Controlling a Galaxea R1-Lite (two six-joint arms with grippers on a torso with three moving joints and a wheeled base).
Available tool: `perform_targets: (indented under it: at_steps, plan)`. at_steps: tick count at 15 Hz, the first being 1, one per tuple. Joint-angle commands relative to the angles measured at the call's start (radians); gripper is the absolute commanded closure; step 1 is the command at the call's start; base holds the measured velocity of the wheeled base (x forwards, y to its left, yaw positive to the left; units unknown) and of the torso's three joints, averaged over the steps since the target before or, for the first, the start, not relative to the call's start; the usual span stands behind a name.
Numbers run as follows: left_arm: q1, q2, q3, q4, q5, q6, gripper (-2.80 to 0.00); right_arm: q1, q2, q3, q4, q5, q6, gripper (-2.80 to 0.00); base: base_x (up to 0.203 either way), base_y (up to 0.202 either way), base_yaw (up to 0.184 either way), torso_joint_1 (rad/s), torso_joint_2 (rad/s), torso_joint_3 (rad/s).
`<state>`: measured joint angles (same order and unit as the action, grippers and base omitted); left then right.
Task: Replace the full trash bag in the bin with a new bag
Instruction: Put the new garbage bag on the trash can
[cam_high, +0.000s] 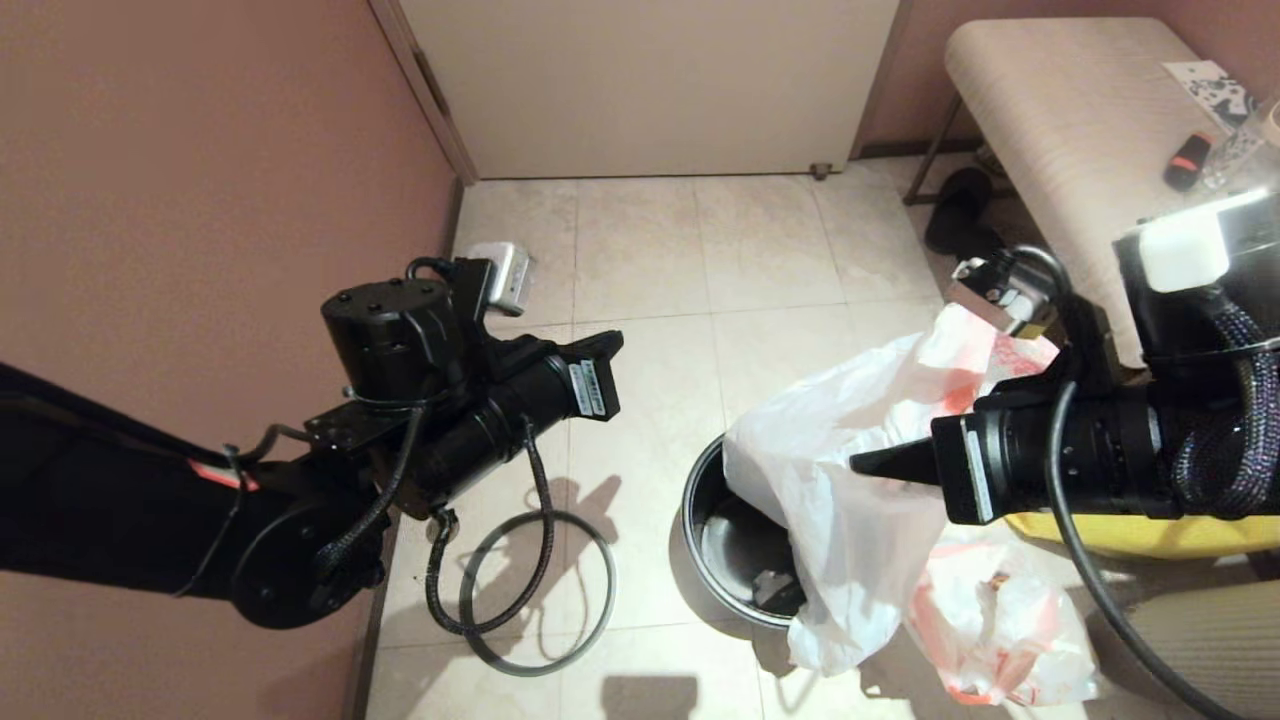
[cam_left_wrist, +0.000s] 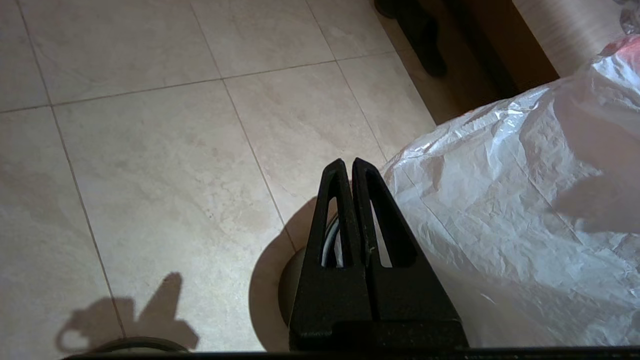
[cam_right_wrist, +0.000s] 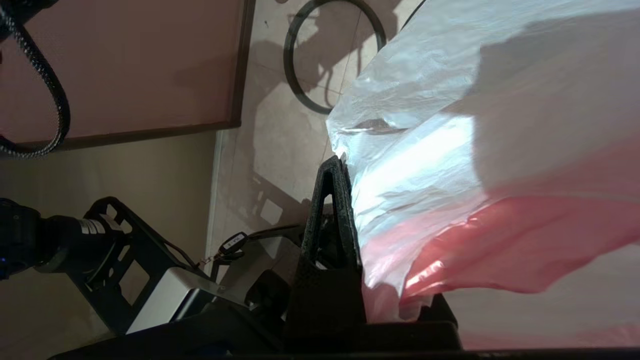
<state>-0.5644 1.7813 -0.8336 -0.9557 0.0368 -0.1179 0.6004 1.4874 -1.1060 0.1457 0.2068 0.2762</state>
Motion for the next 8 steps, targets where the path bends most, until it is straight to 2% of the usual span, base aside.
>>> perform_targets:
  at_steps: [1,3,4,6,7,8]
  plan:
    - [0.011,0.018,-0.001,-0.006,0.000,0.000,0.00,0.005,0.022,0.031,-0.103,0.001,0.004,0.00,0.000,0.000,0.000,0.000,0.00,0.000]
    - [0.005,0.009,0.017,0.005,-0.010,0.001,0.00,-0.001,0.032,0.057,-0.262,-0.029,0.005,0.00,0.000,0.000,0.000,0.000,0.00,0.000]
    - [0.002,0.003,0.032,0.043,-0.052,0.004,0.00,-0.002,0.046,0.039,-0.290,-0.053,-0.008,0.00,0.000,0.000,0.000,0.000,0.00,0.000]
    - [0.031,0.020,0.054,0.095,-0.202,-0.009,0.00,-0.010,0.102,-0.012,-0.296,-0.062,-0.058,0.00,0.000,0.000,0.000,0.000,0.00,0.000]
    - [0.049,0.049,0.069,0.090,-0.291,-0.044,0.00,-0.013,0.125,-0.034,-0.302,-0.063,-0.073,0.00,0.000,0.000,0.000,0.000,0.00,0.000]
    - [0.059,0.085,0.086,0.054,-0.376,-0.107,0.00,-0.012,0.158,-0.063,-0.313,-0.058,-0.076,0.00,0.000,0.000,0.000,0.000,0.00,0.000]
